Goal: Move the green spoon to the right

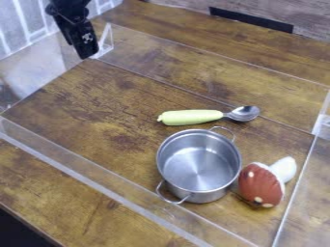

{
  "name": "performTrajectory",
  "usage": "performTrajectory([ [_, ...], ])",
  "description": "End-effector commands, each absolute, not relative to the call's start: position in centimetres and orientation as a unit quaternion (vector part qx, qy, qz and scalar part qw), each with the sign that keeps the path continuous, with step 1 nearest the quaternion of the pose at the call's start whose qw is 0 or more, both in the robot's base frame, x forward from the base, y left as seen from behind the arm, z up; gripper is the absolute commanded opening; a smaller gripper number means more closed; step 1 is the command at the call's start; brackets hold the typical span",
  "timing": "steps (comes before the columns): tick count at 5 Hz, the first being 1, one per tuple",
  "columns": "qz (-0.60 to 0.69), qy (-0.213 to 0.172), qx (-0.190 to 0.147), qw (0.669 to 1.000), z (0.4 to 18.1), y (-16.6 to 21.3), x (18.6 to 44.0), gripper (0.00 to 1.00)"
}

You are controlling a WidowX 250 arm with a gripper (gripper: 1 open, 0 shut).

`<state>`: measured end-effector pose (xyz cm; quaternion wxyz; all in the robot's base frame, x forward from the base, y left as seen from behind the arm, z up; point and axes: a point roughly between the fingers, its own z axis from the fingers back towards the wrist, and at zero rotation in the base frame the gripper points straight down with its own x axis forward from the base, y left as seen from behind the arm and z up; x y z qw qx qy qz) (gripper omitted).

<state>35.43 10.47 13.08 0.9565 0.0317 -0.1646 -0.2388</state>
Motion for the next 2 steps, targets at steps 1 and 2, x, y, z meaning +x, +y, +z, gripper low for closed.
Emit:
performTrajectory([
  [1,-0.262,-0.168,0.045,0.949,13.73,11.86,35.05,1.0],
  [2,-0.276,-0.162,0.047,0.946,13.9,12.14,35.08,1.0],
])
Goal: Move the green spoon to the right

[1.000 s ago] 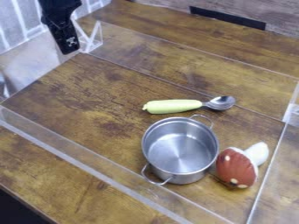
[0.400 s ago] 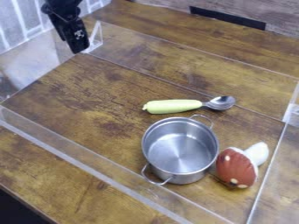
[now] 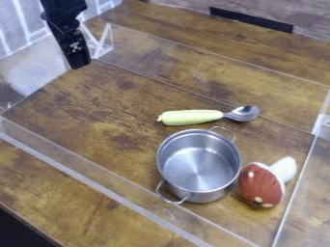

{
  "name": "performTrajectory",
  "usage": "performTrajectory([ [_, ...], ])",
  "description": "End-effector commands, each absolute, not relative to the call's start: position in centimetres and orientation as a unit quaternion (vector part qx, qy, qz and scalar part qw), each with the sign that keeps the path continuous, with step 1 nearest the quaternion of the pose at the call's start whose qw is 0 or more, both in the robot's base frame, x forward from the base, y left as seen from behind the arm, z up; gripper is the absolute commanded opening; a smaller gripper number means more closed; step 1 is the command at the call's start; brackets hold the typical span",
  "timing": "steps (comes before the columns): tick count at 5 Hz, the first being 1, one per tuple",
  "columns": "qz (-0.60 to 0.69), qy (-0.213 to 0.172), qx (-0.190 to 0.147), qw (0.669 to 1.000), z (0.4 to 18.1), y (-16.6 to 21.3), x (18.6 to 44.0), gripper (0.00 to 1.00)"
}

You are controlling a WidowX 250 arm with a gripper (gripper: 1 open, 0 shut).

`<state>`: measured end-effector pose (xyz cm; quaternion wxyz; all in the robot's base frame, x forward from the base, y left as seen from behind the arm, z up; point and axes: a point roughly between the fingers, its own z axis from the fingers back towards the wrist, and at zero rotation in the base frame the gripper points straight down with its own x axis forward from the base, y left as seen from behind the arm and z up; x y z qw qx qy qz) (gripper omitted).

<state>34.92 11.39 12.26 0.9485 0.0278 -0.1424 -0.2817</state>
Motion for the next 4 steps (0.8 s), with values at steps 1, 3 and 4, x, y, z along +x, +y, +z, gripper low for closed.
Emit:
performTrajectory([
  [1,-0.278,-0.158,0.05,0.946,14.1,12.2,35.1,1.0],
  [3,-0.311,-0.152,0.053,0.937,13.8,12.4,36.0,1.0],
  [4,-0.334,-0.149,0.053,0.929,13.8,12.6,36.6,1.0],
])
